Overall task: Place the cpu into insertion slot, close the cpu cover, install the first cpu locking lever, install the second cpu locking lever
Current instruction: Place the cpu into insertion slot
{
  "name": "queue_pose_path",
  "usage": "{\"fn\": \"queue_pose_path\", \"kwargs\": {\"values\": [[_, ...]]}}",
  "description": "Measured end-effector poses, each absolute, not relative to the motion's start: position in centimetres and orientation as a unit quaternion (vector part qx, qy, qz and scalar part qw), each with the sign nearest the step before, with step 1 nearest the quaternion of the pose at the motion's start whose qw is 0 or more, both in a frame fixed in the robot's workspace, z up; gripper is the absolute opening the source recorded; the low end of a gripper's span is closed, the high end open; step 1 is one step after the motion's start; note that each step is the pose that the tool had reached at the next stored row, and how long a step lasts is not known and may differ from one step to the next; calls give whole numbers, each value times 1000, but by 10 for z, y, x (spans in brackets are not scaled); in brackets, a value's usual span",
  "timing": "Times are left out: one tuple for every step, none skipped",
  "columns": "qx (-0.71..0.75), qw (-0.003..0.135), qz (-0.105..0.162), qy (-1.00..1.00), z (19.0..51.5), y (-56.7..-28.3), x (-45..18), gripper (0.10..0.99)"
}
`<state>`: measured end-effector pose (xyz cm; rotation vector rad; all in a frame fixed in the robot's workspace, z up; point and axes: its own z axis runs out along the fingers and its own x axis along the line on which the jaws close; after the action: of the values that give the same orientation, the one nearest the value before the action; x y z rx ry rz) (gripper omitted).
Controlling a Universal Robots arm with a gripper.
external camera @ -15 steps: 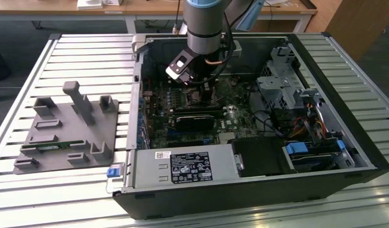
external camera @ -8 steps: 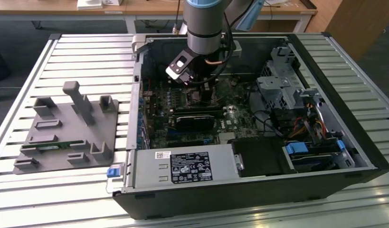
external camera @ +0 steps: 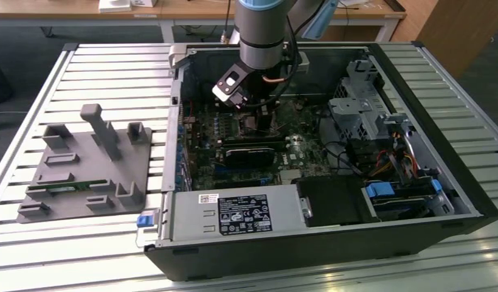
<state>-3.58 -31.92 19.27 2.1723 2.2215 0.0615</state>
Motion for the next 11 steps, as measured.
{"fn": "queue_pose_path", "kwargs": {"values": [[699,17,20,715,193,-319,-36,616],[699,17,20,715,193,-319,-36,616],[699,17,20,715,193,-319,-36,616],[699,17,20,715,193,-319,-36,616],[699,17,20,715,193,-319,-36,616],[699,17,20,715,193,-319,-36,616],[698,17,20,715,193,-319,-36,616],[697,17,20,716,193,-319,-36,616],[696,17,20,717,193,-319,-36,616],[696,17,20,718,193,-319,-36,616],[696,17,20,718,194,-319,-36,616]]}}
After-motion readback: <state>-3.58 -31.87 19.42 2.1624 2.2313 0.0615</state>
